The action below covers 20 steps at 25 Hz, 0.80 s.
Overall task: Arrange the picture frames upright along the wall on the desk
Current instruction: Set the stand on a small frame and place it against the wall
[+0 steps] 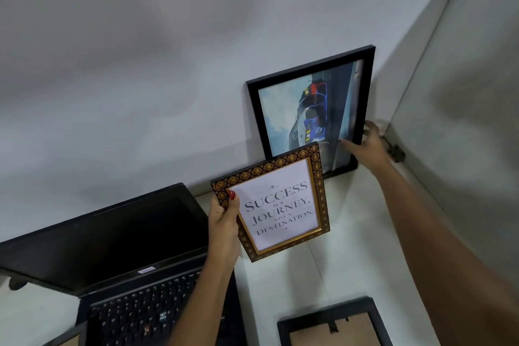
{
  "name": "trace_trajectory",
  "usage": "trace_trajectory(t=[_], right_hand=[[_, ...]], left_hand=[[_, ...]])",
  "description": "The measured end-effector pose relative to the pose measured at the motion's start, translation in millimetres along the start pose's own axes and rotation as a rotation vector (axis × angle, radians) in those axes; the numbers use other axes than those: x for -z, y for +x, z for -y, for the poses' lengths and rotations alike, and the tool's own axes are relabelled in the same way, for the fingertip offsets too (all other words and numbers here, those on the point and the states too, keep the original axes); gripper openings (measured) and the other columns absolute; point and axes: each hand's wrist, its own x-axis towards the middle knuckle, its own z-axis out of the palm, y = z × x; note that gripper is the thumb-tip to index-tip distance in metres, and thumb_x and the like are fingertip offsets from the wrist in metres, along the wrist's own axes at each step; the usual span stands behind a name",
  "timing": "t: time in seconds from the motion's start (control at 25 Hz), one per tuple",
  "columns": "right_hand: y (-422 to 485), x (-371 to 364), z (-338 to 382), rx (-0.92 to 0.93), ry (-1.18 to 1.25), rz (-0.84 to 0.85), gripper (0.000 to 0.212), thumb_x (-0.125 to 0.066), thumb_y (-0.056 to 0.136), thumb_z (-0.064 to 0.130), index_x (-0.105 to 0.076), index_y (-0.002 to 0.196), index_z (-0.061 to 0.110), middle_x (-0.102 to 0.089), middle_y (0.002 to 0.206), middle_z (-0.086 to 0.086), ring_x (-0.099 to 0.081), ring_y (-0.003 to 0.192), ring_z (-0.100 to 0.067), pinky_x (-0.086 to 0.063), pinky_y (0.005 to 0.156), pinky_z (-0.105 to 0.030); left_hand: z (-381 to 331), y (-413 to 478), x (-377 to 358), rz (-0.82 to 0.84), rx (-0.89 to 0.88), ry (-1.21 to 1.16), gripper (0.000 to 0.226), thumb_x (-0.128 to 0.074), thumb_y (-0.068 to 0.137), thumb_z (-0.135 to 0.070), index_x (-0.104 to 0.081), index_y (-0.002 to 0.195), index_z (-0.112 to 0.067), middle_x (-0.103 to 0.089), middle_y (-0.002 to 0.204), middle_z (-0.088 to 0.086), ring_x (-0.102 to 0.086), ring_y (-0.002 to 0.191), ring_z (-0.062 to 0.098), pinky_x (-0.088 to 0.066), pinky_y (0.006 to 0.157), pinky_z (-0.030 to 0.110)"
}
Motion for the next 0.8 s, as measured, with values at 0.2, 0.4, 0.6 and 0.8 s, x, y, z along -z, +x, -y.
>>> trace_trajectory(t=[0.2,0.4,0.6,0.8], right_hand=[[31,-9,-29,-0.077,0.093,-0.009,0.056,-0.078,0.065,0.023,-0.054,0.112,0.003,-0.063,0.113,-0.015,-0.060,0.100,-0.025,-0.052,0.081,-0.035],[6,31,-28,0.104,0.231,-0.282,0.034,-0.073,0.067,0.010,-0.055,0.091,0.024,-0.062,0.090,0.002,-0.059,0.076,0.006,-0.048,0.074,-0.015],[-28,68,-19,0.247,0.208,-0.349,0.042,-0.069,0.070,0.000,-0.042,0.076,0.032,-0.049,0.078,0.011,-0.052,0.063,0.016,-0.041,0.062,-0.004],[-38,78,-24,0.233,0.243,-0.436,0.043,-0.069,0.071,0.002,-0.041,0.077,0.033,-0.048,0.078,0.012,-0.051,0.063,0.016,-0.040,0.062,-0.004]], left_hand=[[16,30,-4,-0.028,-0.028,0.050,0.017,-0.039,0.094,-0.008,-0.052,0.103,-0.014,-0.074,0.081,-0.008,-0.070,0.073,0.003,-0.056,0.059,0.017],[14,60,-5,-0.183,-0.111,0.048,0.012,-0.044,0.094,-0.016,-0.055,0.094,-0.021,-0.073,0.076,-0.009,-0.069,0.067,0.000,-0.054,0.055,0.016],[9,91,-16,-0.285,-0.207,0.077,0.016,-0.043,0.095,-0.018,-0.052,0.085,-0.026,-0.062,0.085,-0.003,-0.065,0.059,-0.005,-0.052,0.053,0.015],[-1,111,-30,-0.303,-0.225,0.021,0.018,-0.044,0.095,-0.017,-0.052,0.084,-0.028,-0.061,0.086,-0.008,-0.065,0.061,-0.007,-0.052,0.055,0.016]])
